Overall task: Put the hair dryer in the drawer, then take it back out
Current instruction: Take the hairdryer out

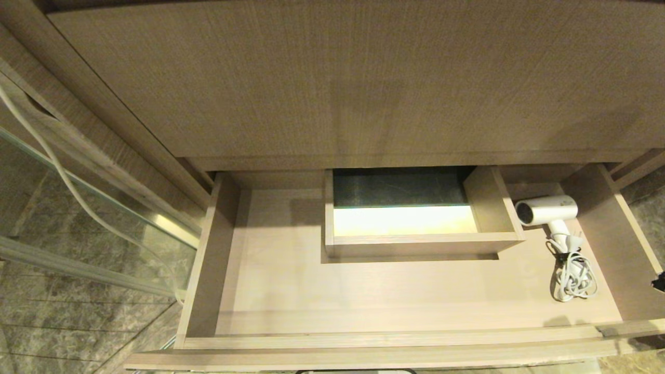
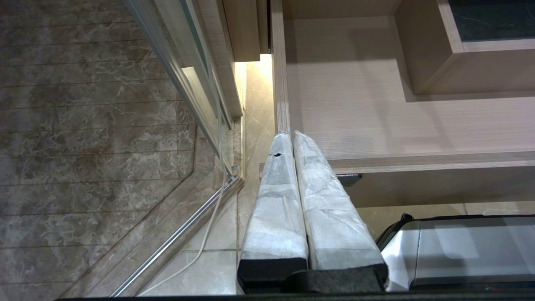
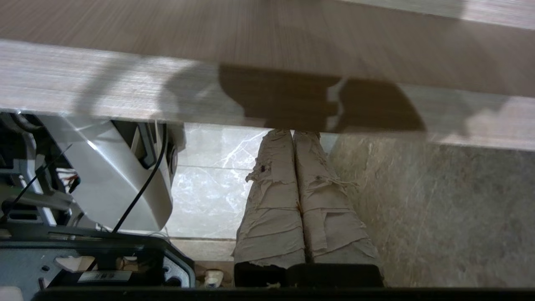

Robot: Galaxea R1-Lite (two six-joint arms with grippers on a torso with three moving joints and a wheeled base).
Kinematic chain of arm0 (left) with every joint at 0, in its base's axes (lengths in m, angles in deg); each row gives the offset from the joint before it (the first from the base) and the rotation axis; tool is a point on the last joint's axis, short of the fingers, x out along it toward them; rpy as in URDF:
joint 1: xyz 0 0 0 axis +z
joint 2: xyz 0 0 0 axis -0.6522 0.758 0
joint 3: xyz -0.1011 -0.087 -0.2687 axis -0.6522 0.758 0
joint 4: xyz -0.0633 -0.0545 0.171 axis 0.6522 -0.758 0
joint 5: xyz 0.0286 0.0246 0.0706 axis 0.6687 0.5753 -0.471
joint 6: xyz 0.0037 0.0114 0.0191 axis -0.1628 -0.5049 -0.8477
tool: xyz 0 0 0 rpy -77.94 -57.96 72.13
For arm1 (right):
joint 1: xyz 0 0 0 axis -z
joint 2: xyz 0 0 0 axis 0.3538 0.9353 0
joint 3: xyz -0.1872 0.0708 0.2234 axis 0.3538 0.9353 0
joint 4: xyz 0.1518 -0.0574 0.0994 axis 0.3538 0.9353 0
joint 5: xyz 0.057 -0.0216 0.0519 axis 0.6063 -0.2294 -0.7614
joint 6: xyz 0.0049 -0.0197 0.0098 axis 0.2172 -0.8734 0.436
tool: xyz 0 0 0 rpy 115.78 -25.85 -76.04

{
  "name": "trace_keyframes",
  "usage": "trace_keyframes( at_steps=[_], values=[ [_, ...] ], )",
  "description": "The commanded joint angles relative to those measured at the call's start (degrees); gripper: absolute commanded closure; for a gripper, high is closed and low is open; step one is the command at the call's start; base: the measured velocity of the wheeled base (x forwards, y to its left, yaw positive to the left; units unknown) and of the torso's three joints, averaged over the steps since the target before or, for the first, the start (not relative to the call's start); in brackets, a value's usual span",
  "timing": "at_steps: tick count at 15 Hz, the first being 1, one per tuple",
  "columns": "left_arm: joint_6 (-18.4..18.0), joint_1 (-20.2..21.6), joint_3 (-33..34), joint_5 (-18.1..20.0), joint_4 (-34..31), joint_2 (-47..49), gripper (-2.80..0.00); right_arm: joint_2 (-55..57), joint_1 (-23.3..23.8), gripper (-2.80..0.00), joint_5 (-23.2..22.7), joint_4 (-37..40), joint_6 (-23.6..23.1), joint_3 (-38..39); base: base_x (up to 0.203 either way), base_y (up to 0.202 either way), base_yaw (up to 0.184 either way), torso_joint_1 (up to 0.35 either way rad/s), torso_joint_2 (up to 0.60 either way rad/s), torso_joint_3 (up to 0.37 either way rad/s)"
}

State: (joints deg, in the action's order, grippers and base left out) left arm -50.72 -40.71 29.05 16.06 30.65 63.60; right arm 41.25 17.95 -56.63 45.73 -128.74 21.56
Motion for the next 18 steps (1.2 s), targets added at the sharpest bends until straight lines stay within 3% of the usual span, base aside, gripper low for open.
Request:
trace_keyframes(
  at_steps=[1, 6, 10, 12, 15, 18],
  values=[
    [0.0, 0.0, 0.0, 0.0, 0.0, 0.0, 0.0, 2.1, 0.0, 0.0, -0.3, -1.4, -0.2, -0.2, 0.0, 0.0, 0.0, 0.0, 0.0, 0.0],
    [0.0, 0.0, 0.0, 0.0, 0.0, 0.0, 0.0, 2.5, 0.2, 0.0, -2.5, -4.6, 1.8, -1.2, 0.0, 0.0, 0.0, 0.0, 0.0, 0.0],
    [0.0, 0.0, 0.0, 0.0, 0.0, 0.0, 0.0, 0.8, 0.0, 0.0, -5.9, -12.7, 9.9, -1.3, 0.0, 0.0, 0.0, 0.0, 0.0, 0.0],
    [0.0, 0.0, 0.1, 0.0, 0.0, 0.0, 0.0, 1.0, -1.5, 0.0, -9.2, -20.8, 16.1, -1.0, 0.0, 0.0, 0.0, 0.0, 0.0, 0.0],
    [0.0, 0.0, 0.0, 0.0, 0.0, 0.0, 0.0, 3.5, -5.1, 0.0, -10.0, -28.6, 24.4, -2.6, 0.0, 0.0, 0.0, 0.0, 0.0, 0.0],
    [-0.1, 0.0, 0.1, 0.0, 0.0, 0.0, 0.0, 3.8, -5.4, 0.0, -10.0, -28.6, 24.8, -3.9, 0.0, 0.0, 0.0, 0.0, 0.0, 0.0]
  ],
)
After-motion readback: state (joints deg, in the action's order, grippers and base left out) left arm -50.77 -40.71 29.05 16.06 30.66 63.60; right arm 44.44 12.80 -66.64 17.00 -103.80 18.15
